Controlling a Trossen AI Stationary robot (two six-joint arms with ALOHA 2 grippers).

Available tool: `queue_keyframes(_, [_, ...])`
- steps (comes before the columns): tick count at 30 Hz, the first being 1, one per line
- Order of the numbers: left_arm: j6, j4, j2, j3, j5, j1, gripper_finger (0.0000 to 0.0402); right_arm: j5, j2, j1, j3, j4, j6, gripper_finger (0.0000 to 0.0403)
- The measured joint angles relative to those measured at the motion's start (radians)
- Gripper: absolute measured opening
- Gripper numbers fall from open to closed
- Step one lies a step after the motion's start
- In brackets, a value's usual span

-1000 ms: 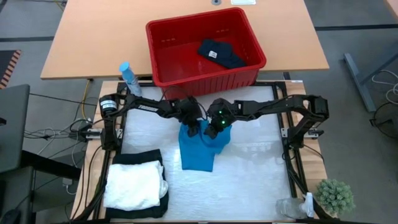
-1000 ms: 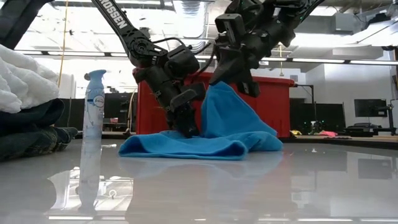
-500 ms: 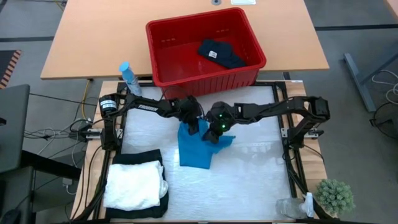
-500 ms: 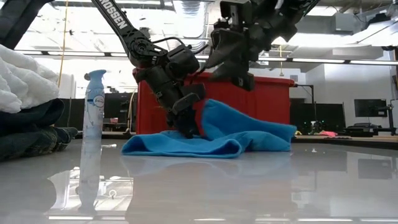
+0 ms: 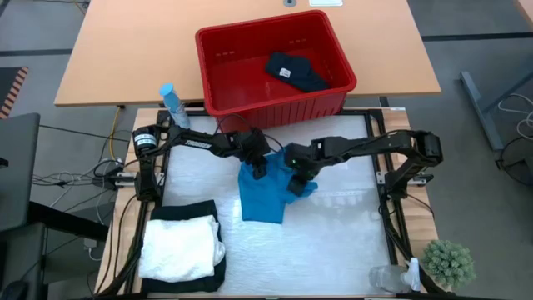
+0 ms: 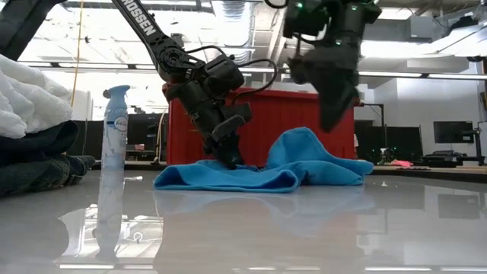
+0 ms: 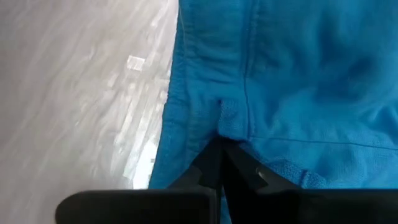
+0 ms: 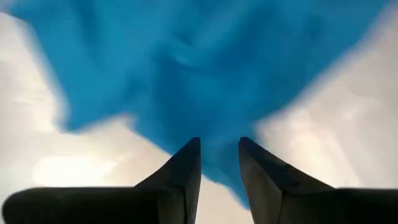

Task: Fold Laundry from Bin
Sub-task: Fold the blue shorts from the red bin

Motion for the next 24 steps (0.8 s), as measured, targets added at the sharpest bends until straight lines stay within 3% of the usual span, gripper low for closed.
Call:
queue_keyframes(4, [-0.026, -0.001, 0.000, 0.000, 0.000, 0.000, 0.0000, 0.133, 0.000, 0.020, 0.002, -0.169, 0.024, 0.0136])
queue_keyframes(11, [-0.144, -0.011, 0.000, 0.000, -0.007, 0.001, 0.0000, 0.138, 0.000, 0.108, 0.002, -0.179, 0.122, 0.0161])
queue_keyframes(19, [-0.170, 0.001, 0.000, 0.000, -0.009, 0.001, 0.0000, 0.229, 0.059, 0.306, 0.004, 0.250, 0.180, 0.0153])
queue_keyframes(24, [-0.146, -0.006, 0.000, 0.000, 0.006, 0.003, 0.0000, 0.237, 0.199, 0.351, 0.001, 0.373, 0.201, 0.0094])
